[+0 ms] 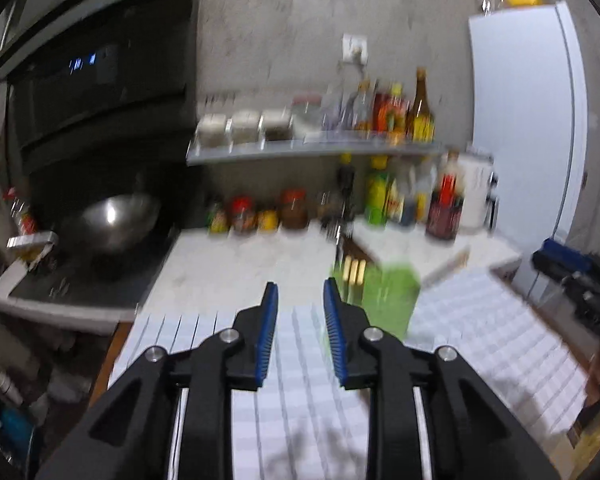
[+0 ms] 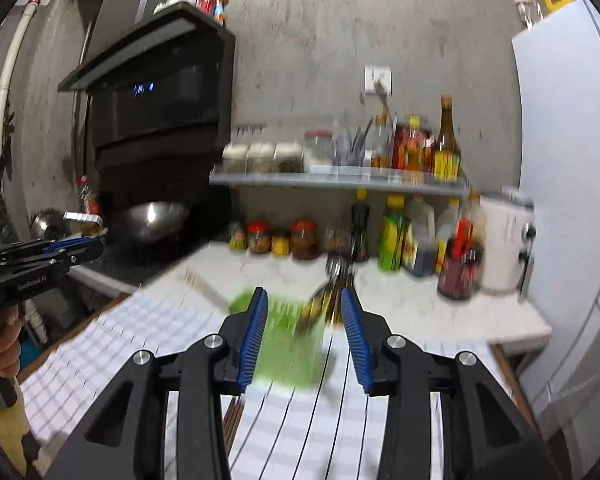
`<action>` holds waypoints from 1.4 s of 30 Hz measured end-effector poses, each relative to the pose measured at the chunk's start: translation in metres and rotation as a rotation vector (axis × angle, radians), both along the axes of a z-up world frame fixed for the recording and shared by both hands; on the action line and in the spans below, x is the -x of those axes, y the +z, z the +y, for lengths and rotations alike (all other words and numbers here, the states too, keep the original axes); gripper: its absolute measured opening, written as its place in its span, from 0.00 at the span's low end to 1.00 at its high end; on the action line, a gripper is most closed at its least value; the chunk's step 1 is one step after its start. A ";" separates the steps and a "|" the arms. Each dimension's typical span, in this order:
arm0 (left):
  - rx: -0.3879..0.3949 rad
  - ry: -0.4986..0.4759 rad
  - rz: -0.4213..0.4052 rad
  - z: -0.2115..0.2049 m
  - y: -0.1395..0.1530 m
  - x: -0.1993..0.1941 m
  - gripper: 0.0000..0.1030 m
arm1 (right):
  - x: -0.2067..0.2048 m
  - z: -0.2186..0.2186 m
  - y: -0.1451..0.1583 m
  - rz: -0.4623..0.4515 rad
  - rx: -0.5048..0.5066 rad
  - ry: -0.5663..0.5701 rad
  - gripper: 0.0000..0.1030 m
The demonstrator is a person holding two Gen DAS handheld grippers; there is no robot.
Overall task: Organize utensils
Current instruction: 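Move both open tools back to the remaining chopsticks on the mat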
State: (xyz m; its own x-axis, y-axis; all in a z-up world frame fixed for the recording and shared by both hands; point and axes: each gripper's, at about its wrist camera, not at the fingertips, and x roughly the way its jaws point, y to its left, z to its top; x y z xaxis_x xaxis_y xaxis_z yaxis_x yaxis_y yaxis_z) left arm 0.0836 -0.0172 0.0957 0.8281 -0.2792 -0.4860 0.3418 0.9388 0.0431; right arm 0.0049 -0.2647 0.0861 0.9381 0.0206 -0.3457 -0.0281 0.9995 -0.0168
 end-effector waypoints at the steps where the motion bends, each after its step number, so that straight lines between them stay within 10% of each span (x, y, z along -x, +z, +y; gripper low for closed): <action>1: -0.008 0.007 0.023 0.004 -0.011 0.005 0.22 | 0.006 0.001 -0.009 0.026 0.000 0.002 0.39; 16: -0.096 -0.002 0.436 0.016 -0.174 0.065 0.23 | 0.066 0.041 -0.142 0.386 -0.084 0.015 0.39; 42: -0.114 -0.010 0.515 -0.001 -0.187 0.038 0.28 | 0.024 0.075 -0.188 0.572 -0.111 0.101 0.20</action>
State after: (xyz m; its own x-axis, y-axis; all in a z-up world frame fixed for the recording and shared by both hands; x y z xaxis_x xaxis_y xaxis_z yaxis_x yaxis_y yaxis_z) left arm 0.0457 -0.0183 -0.0909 0.4715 -0.2076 -0.8571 0.3544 0.9346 -0.0314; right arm -0.0186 -0.1893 -0.1020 0.5945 0.1648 -0.7870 -0.0966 0.9863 0.1335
